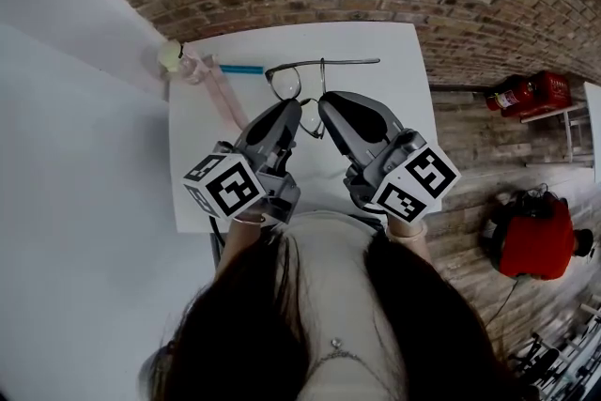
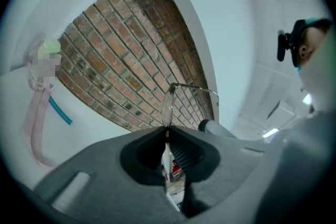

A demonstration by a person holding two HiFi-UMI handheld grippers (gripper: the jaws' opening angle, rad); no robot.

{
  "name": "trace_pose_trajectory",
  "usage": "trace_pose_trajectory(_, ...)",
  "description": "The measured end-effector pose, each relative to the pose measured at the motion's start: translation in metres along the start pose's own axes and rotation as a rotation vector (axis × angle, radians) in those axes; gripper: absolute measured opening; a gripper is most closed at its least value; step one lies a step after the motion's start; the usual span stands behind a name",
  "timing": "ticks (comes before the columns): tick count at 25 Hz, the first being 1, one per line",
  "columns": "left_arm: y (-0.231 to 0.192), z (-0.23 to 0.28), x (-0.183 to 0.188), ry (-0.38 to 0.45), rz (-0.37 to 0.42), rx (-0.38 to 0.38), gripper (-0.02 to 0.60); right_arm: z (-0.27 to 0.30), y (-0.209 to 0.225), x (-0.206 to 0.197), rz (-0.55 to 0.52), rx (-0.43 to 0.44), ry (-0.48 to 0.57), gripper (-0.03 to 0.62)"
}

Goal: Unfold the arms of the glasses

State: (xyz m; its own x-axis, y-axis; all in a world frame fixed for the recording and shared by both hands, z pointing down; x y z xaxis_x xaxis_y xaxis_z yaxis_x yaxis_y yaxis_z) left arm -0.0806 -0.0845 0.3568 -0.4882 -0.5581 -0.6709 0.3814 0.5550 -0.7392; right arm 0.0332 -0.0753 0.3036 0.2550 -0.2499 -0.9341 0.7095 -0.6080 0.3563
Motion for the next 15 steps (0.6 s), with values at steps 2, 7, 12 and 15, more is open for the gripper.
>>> trace_pose_trajectory(2, -0.0007, -0.0004, 0.0004, 0.003, -0.004, 0.002, 0.021, -0.0008, 0.0007, 0.0003, 0.002, -0.002, 0.003, 0.021)
trace_pose_trajectory(7, -0.0016, -0.0010, 0.0013, 0.012, -0.017, 0.002, 0.021, -0.0027, 0.0018, 0.0014, 0.006, -0.005, 0.010, 0.021)
trace_pose_trajectory(12, -0.0034, -0.0023, 0.0029, 0.027, -0.035, 0.003, 0.021, -0.0048, 0.0027, 0.0032, 0.009, -0.008, 0.019, 0.021)
trace_pose_trajectory(15, -0.0030, -0.0029, 0.0032, 0.037, -0.048, 0.005, 0.021, -0.0072, 0.0035, 0.0048, 0.011, -0.008, 0.023, 0.021)
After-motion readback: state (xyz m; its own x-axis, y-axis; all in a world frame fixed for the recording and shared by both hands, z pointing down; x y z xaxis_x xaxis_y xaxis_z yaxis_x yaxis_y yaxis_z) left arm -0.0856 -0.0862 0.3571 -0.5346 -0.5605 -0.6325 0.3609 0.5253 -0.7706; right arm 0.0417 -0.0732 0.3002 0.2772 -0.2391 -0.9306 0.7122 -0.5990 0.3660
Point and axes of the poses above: the fingertips, and each gripper's own axes: z forward along the fingers, y to its right, x out of its top, the point moved 5 cm from there along -z, backward along the fingers, and after that the axes turned 10 degrees about -x, right-handed, at the moved point
